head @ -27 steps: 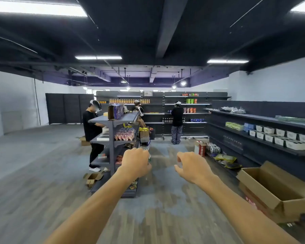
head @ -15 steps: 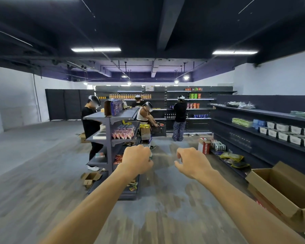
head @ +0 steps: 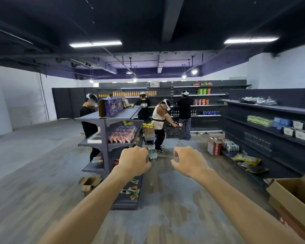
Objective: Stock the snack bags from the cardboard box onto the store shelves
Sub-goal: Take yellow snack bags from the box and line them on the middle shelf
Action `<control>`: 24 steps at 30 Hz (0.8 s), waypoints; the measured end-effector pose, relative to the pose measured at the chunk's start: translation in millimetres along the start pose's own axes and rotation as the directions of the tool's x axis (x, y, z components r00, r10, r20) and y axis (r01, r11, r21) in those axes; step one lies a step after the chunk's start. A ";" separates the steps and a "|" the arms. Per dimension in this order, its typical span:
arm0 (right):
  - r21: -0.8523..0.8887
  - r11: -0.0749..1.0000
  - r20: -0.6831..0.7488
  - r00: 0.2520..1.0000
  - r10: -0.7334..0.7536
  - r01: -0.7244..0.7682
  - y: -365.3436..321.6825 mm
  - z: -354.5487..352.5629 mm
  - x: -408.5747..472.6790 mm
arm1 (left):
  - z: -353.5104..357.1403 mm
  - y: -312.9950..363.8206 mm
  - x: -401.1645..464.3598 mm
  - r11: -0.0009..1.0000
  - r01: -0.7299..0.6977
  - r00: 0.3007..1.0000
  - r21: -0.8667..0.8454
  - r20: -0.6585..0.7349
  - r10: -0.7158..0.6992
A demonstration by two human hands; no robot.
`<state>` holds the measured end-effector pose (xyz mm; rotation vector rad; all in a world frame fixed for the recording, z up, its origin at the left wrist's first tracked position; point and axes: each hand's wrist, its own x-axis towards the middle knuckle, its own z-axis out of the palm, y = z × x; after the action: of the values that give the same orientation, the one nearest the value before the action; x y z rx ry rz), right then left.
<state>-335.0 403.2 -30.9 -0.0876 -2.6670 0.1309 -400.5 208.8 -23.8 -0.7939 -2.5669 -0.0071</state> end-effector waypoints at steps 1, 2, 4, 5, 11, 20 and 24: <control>-0.003 1.000 0.006 1.000 0.002 -0.002 5.5 8.1 14.0 | 9.3 -3.5 13.9 1.000 0.000 1.000 -0.002 0.003 0.000; -0.004 1.000 0.010 1.000 0.005 -0.005 10.6 17.1 28.5 | 19.2 -7.7 28.0 1.000 0.000 1.000 0.001 0.004 0.000; -0.009 1.000 0.022 1.000 0.014 -0.014 19.2 36.2 58.3 | 40.2 -16.9 57.4 1.000 0.002 1.000 0.008 -0.011 -0.002; -0.011 1.000 0.022 1.000 0.014 -0.014 22.8 45.9 74.4 | 50.4 -22.4 73.0 1.000 0.002 1.000 0.007 -0.019 -0.002; -0.033 0.999 -0.007 1.000 -0.001 0.001 29.9 101.8 183.4 | 108.4 -71.6 171.9 0.998 -0.039 0.997 -0.046 -0.074 0.036; -0.068 0.995 0.002 0.998 0.067 -0.067 58.4 174.5 333.1 | 189.1 -134.1 323.3 0.993 -0.085 0.995 -0.080 -0.062 0.080; -0.071 0.993 0.022 0.995 0.096 -0.094 90.1 210.8 391.8 | 228.9 -139.8 386.9 0.990 -0.132 0.990 -0.051 -0.052 0.129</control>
<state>-775.8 509.3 -51.7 -0.2366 -2.6931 0.0699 -854.7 329.9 -49.1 -0.9693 -2.4740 -0.0552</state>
